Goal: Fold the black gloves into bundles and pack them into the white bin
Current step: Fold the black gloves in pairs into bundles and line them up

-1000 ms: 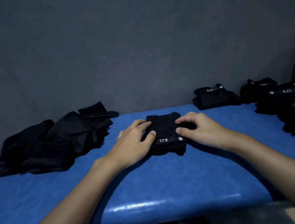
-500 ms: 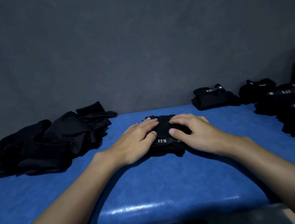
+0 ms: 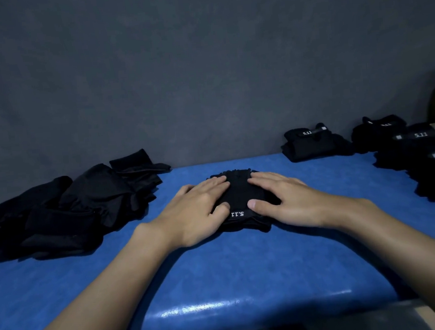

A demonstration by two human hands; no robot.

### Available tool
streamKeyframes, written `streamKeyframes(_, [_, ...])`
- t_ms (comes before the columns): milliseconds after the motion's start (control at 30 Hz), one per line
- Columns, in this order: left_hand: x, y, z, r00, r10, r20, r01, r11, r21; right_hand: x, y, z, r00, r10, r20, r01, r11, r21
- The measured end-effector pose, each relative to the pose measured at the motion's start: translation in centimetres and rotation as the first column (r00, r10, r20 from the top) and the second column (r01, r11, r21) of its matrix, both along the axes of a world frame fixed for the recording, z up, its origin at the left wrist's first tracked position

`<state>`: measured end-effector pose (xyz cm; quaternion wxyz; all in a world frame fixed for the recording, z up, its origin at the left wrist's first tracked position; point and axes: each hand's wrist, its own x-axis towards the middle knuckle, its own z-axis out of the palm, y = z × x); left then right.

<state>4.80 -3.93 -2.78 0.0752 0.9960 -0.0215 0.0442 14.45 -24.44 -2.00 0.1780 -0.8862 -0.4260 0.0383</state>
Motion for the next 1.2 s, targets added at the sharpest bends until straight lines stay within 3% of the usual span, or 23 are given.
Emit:
streamKeyframes(100, [-0.1,0.1,-0.1,1.000,0.006,0.001,-0.006,1.000,0.022,0.1,-0.1,0.0,0.999,0.005,-0.032,-0.004,0.999,0.040])
streamKeyframes(300, [-0.3,0.0,0.0,1.000,0.019,-0.010,-0.018,0.997,0.073,0.2,-0.4,-0.1,0.998,-0.007,-0.065,-0.002,0.989,-0.149])
streamKeyframes(467, [-0.5,0.2,-0.2,0.998,0.051,-0.026,-0.049,0.995,0.083,-0.1,-0.3,-0.2,1.000,-0.012,-0.006,0.012,0.999,0.032])
streamKeyframes(633, [-0.5,0.1,-0.3,0.996,0.067,-0.065,-0.061,0.994,0.096,-0.1,-0.3,-0.6,0.999,-0.004,-0.042,0.000,0.996,-0.087])
streamKeyframes(733, [-0.6,0.1,-0.4,0.995,0.075,-0.063,-0.069,0.993,0.092,0.2,-0.3,-0.8,1.000,-0.009,-0.030,0.008,0.998,-0.061])
streamKeyframes(967, [-1.2,0.3,0.2,0.999,0.031,0.039,-0.027,0.993,-0.119,-0.4,-0.6,0.3,0.998,0.052,0.024,-0.057,0.927,0.371])
streamKeyframes(1100, [-1.9,0.6,1.3,0.987,-0.024,0.162,0.068,0.961,-0.268,-1.3,-1.3,1.6,0.991,0.132,0.027,-0.132,0.917,0.376])
streamKeyframes(1200, [-2.6,0.9,2.1,0.983,-0.017,0.184,0.070,0.957,-0.283,-1.9,-2.0,2.1,0.985,0.168,0.034,-0.171,0.953,0.250])
